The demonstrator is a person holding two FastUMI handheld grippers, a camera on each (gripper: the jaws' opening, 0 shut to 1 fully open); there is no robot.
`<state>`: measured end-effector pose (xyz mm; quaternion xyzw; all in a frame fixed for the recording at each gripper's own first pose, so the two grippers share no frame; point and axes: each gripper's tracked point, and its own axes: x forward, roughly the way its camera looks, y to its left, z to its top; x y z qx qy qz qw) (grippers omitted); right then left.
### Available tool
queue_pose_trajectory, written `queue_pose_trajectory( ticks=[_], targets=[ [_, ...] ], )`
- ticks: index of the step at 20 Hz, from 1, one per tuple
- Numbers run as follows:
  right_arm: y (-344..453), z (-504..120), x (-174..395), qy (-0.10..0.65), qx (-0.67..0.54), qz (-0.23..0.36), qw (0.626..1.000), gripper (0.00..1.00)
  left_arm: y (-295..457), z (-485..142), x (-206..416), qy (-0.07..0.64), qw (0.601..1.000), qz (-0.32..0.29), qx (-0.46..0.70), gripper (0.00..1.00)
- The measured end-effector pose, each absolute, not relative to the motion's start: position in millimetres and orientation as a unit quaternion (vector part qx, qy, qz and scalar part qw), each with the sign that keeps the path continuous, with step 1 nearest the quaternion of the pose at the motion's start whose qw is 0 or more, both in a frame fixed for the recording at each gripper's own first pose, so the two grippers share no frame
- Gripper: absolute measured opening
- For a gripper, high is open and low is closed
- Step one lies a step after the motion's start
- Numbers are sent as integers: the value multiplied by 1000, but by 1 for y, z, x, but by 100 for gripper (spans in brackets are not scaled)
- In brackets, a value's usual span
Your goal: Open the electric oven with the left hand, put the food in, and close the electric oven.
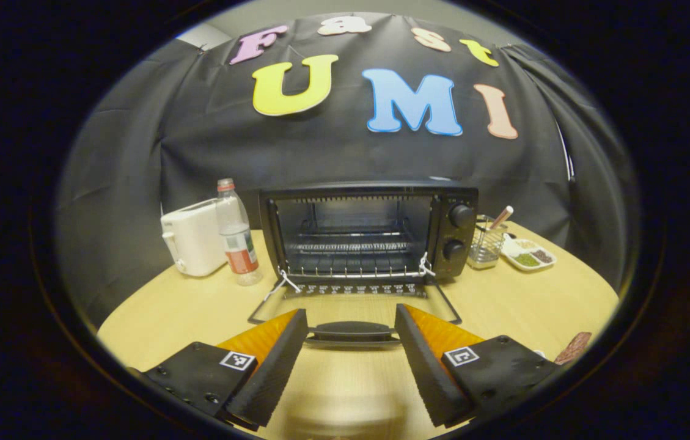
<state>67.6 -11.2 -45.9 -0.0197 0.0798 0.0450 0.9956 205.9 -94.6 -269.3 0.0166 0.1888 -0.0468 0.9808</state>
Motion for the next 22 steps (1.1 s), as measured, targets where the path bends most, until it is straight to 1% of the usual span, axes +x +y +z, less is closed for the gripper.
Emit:
queue_pose_trajectory(
  ticks=[2,5,6,8,9,10,11,12,13,14,15,19,22],
  targets=[
    [-6,-46,68,76,-16,57,995,96,-90,-239,206,162,986,-43,11,92],
    [5,-51,70,78,-10,76,994,96,-83,-191,198,122,992,-39,4,100],
    [7,-52,70,77,-8,81,994,96,-81,-174,196,109,993,-39,4,100],
    [13,-57,72,82,2,91,993,96,-74,-142,187,83,996,-37,5,96],
    [15,-63,73,89,7,95,992,96,-69,-128,181,73,997,-35,5,100],
    [17,-69,73,98,13,99,990,96,-65,-114,176,62,998,-33,4,96],
    [21,-75,72,109,21,105,988,96,-60,-99,170,51,998,-31,3,96],
    [24,-81,72,120,29,110,986,96,-57,-88,165,42,999,-30,3,100],
    [26,-87,71,130,38,116,984,96,-53,-79,158,33,999,-29,4,96],
    [29,-94,69,141,47,122,981,96,-50,-69,152,26,999,-27,6,96],
    [31,-103,68,154,55,129,978,96,-46,-62,146,20,999,-25,9,100],
    [38,-148,65,229,77,143,960,96,-32,-36,124,1,1000,-11,8,100],
    [46,-180,60,289,122,153,937,97,-19,-23,112,-6,1000,3,2,100]
  ],
)
